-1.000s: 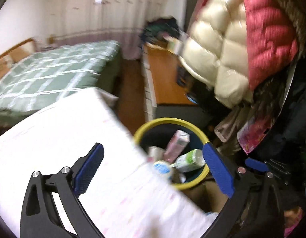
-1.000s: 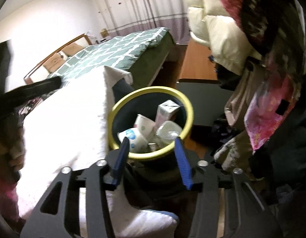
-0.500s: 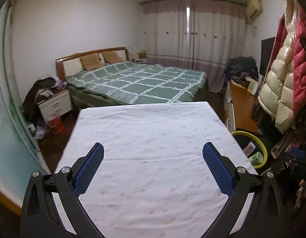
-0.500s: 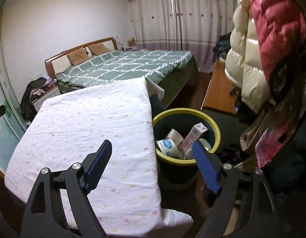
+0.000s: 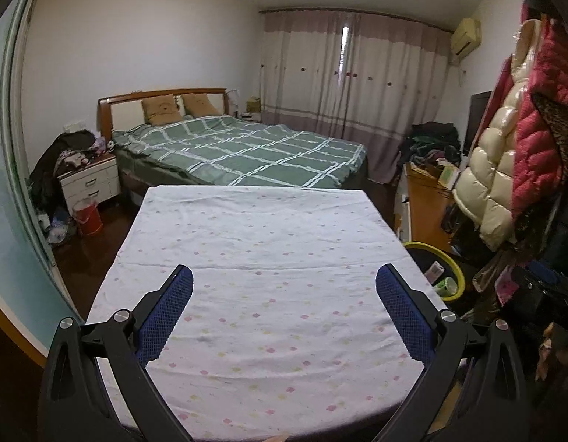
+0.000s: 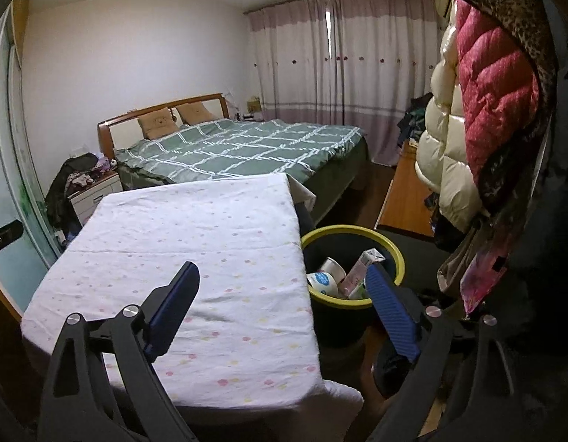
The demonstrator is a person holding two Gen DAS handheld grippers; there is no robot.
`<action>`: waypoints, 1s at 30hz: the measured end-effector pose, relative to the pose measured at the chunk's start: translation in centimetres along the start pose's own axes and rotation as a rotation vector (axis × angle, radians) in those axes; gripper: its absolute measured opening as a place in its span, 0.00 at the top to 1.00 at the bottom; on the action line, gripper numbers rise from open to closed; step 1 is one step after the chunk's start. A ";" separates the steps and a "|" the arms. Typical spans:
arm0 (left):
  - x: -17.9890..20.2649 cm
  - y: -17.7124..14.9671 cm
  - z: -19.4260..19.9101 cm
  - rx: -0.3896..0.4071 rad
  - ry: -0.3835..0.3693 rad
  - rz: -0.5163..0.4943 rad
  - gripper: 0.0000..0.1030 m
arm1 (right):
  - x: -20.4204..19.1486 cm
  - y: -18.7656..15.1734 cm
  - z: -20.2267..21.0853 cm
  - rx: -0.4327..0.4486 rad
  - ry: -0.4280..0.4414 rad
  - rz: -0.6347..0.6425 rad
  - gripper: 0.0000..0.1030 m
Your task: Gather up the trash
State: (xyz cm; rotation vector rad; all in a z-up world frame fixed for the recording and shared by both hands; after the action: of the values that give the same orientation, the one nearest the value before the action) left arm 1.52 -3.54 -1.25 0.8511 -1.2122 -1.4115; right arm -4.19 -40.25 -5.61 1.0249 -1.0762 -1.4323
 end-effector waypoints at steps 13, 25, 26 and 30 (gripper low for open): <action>0.0 -0.1 -0.7 -0.005 0.055 -0.031 0.05 | -0.8 0.0 -1.4 -0.004 0.006 -0.005 0.13; -0.6 -1.0 -1.3 -0.019 0.089 -0.040 0.05 | -1.6 -0.4 -2.1 -0.022 0.014 0.004 0.13; -0.7 -1.0 -1.3 -0.020 0.090 -0.038 0.05 | -1.7 -0.4 -2.0 -0.021 0.015 0.004 0.13; -0.9 -1.1 -0.9 -0.014 0.100 -0.041 0.05 | -1.9 -0.4 -2.0 -0.019 0.016 0.005 0.13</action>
State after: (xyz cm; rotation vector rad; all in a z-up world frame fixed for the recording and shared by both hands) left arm 2.29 -2.95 -2.59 0.9303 -1.1139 -1.3920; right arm -2.18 -38.54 -6.37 1.0176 -1.0512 -1.4251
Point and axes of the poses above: each gripper's, at about its wrist camera, not at the fingertips, and z roughly against the way its jaws point, x to its right, y to its top, the point moved 4 cm from there along -z, roughly the way its jaws point, and after that the axes turned 15 degrees about x, right-handed, at the moved point
